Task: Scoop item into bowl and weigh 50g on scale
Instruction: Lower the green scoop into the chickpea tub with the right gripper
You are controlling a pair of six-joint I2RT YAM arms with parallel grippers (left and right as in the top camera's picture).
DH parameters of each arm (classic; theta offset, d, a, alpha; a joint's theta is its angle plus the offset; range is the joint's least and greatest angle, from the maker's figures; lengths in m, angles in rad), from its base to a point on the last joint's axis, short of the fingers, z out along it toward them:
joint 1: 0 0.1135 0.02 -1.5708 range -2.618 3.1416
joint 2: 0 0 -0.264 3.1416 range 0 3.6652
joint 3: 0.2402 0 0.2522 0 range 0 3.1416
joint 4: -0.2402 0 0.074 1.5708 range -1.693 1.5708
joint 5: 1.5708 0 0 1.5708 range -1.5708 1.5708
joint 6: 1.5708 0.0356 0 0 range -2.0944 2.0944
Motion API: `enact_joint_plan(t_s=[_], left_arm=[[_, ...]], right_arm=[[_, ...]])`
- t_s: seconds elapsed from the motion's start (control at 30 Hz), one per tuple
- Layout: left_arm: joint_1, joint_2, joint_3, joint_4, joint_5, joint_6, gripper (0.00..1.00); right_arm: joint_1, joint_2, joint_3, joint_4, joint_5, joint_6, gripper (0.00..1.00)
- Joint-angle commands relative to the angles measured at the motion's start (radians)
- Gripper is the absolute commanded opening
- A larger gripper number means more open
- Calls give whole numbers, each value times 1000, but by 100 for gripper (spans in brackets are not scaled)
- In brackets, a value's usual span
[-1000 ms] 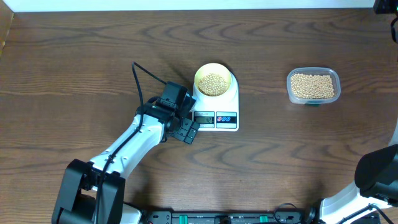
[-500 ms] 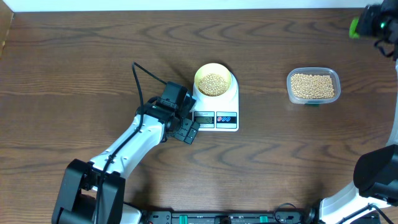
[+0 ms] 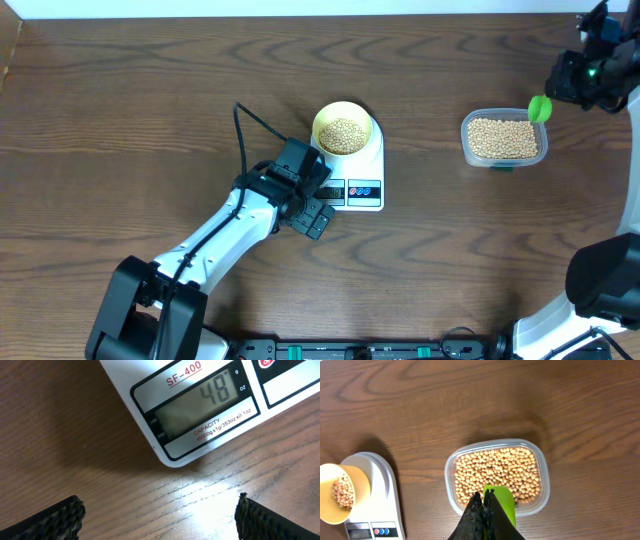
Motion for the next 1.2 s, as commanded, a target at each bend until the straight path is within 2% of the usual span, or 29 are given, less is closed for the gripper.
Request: enact_joint_plan(t_s=[0.0,0.17,0.47,0.73,1.17], left_arm=[[0,6,-3,-3,-3,8,98],[0,6,-3,-3,-3,8,98],[0,6,-3,-3,-2,8,98],[0,6,-3,-3,-2,8,98],[0,6,-3,-3,-3,8,98]], right_arm=[[6,1,-10,-2,40,11,1],[6,10,-66,3,127,9,1],[6,11,-229,138,114,3,1],[6,11,-402,365,-66,3,1],[6,11,-528,551,-79,4,1]])
